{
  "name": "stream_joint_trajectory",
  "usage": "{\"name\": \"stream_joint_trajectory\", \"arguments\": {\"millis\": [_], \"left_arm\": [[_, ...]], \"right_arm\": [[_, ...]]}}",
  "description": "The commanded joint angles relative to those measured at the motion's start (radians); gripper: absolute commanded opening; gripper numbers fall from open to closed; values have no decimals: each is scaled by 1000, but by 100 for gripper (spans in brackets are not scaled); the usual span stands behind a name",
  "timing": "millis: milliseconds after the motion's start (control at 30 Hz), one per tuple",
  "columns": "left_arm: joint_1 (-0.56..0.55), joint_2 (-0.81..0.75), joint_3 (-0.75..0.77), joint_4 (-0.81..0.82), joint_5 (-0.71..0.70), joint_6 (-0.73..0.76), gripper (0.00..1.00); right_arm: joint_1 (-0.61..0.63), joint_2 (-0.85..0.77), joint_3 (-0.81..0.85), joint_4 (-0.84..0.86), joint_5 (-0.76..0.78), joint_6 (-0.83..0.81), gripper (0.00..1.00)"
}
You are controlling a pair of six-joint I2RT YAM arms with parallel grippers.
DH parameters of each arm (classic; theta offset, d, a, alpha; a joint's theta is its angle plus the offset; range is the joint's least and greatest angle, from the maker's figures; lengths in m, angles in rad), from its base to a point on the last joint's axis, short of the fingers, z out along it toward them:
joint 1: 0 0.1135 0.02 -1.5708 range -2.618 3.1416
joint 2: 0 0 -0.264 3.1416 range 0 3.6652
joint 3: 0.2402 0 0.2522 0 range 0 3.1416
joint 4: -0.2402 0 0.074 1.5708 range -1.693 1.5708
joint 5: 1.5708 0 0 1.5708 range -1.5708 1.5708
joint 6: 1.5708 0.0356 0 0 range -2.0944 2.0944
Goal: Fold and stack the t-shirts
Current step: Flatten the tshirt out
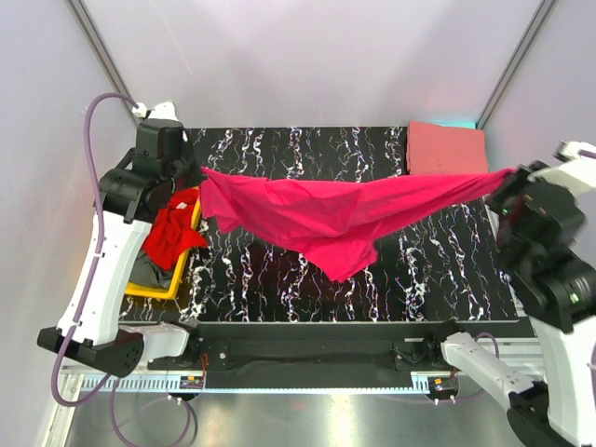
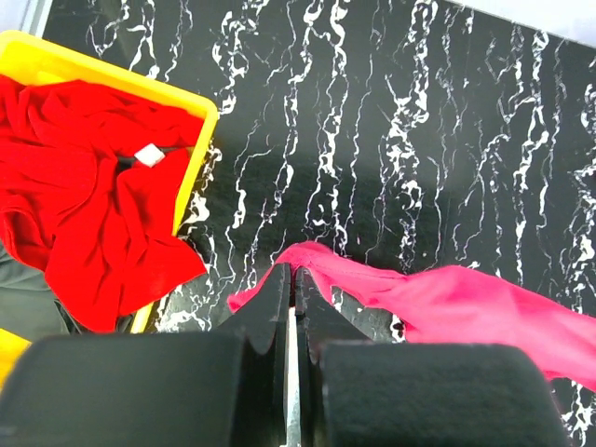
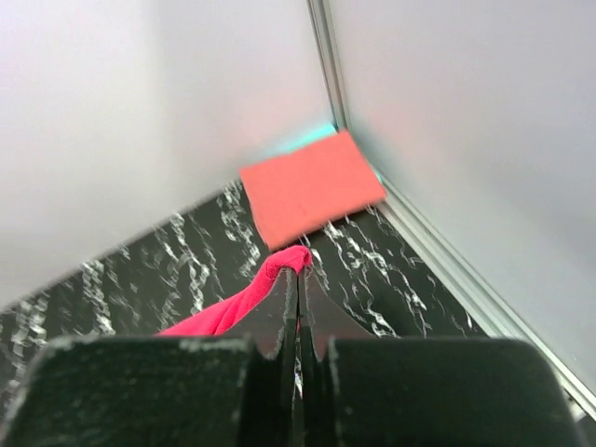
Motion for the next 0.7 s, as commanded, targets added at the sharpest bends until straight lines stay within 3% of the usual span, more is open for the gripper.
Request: {"name": "stream_joint_trajectory", "arguments": {"millis": [0,267,533,667], "left_arm": [[6,-43,51,42,-39,17,0],[6,-68,95,160,116,52,0],[26,166,187,278,236,115,0],[44,312,201,460,346,69,0]], "right_arm": [[0,-69,14,126,25,-66,0],[0,-149,-64,215,-250,-115,0],[0,-170,-118,254,-520,-61,0],[0,-158,-219,277,-591,-9,0]]}}
